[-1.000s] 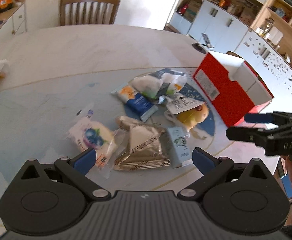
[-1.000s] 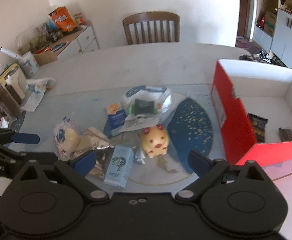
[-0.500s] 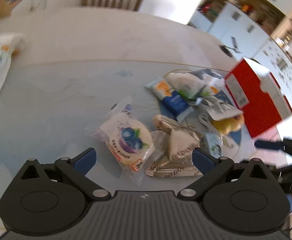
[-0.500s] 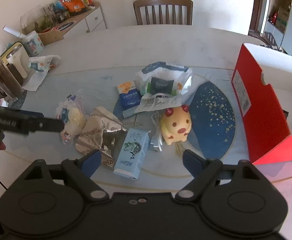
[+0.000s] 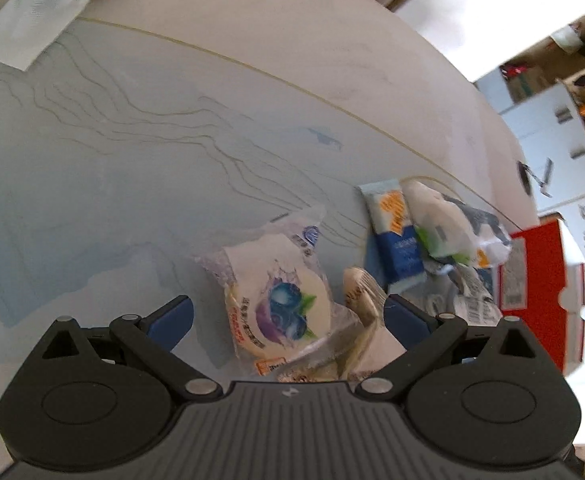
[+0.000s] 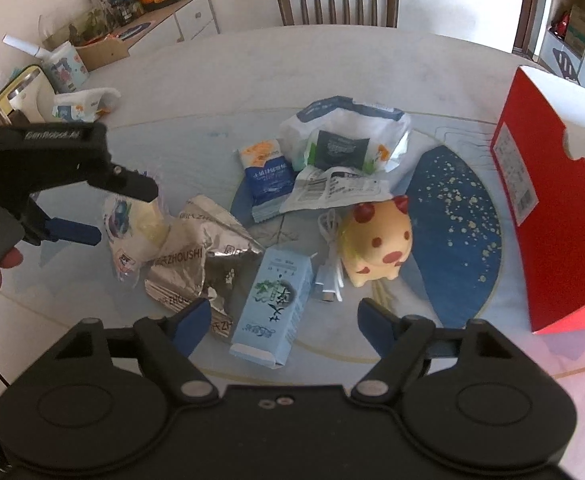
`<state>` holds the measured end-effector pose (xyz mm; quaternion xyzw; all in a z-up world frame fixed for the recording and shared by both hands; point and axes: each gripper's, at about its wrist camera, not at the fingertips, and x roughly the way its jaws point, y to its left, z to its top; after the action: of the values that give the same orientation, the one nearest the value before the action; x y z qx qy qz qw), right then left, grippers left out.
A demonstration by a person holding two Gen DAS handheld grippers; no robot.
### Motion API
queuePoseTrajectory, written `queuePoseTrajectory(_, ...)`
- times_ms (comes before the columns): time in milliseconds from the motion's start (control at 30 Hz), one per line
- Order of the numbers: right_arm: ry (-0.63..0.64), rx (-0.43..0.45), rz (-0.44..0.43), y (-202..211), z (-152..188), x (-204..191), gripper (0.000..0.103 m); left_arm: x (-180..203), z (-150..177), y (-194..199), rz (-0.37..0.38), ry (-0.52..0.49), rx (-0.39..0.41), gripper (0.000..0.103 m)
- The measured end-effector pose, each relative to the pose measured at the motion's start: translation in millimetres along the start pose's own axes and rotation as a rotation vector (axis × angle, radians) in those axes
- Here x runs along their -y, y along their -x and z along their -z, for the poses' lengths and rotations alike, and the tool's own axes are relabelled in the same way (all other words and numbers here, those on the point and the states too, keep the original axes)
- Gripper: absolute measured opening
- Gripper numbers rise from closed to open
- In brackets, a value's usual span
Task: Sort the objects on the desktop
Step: 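Grasp the milk carton with right tool while left tool grasps the blueberry bread bag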
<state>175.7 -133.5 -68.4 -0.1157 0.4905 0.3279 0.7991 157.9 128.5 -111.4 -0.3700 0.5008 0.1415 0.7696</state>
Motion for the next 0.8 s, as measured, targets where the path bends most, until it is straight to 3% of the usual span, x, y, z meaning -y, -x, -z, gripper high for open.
queuePoseTrajectory(167, -0.006, -0.025, 0.011, -10.8, 0.5, -0.1, 0.074, 0.9, 0.3, -8.5, -0.051, 0.021, 0.004, 0.089)
queuePoseTrajectory(400, -0.037, -0.047, 0.022, -25.4, -0.7, -3.0, 0.059, 9.3, 3.3, -13.9, -0.088, -0.015, 0.022, 0.088)
queuePoseTrajectory(633, -0.105, -0.062, 0.050, -34.5, 2.4, 6.0, 0.049, 19.3, 11.7, -14.5, -0.132, -0.125, 0.040, 0.088)
queuePoseTrajectory(800, -0.103, -0.063, 0.055, -34.7, 2.5, 6.6, 0.046, 27.3, 16.2, -16.7, -0.186, -0.241, 0.065, 0.081)
